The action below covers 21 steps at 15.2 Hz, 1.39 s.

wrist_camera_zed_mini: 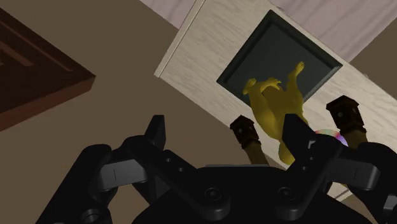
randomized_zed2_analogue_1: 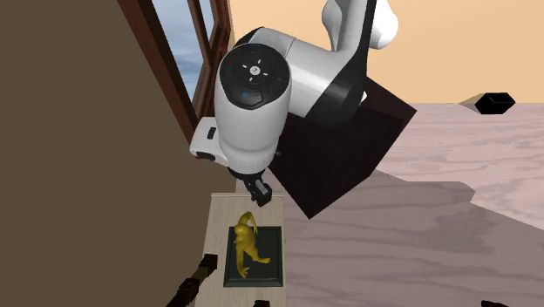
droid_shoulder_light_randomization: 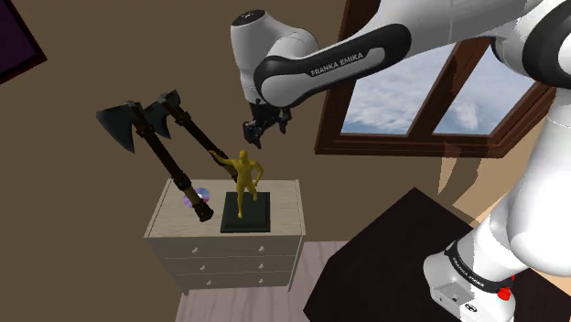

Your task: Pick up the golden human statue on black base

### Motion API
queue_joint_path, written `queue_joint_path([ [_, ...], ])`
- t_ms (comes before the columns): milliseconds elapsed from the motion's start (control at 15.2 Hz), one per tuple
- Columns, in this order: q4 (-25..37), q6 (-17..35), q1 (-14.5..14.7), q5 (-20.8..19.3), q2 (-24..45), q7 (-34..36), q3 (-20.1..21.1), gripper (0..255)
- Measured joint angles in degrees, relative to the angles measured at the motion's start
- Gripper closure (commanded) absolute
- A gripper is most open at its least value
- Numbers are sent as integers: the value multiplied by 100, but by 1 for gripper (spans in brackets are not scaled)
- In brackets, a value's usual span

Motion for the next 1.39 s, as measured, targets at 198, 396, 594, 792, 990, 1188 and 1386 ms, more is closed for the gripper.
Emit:
queue_joint_path([
  [198,757,-160,248,-235,645,111,-20,0],
  [396,1823,-399,575,-478,1510,169,-93,0],
  [594,2084,-382,703,-568,1805,227,-123,0],
  [792,2040,-232,709,-613,1917,268,-149,0],
  [990,1966,-87,725,-650,2001,333,-166,0],
  [1188,1963,-53,723,-659,2024,338,-172,255],
  [1386,1963,-48,722,-661,2021,339,-172,255],
])
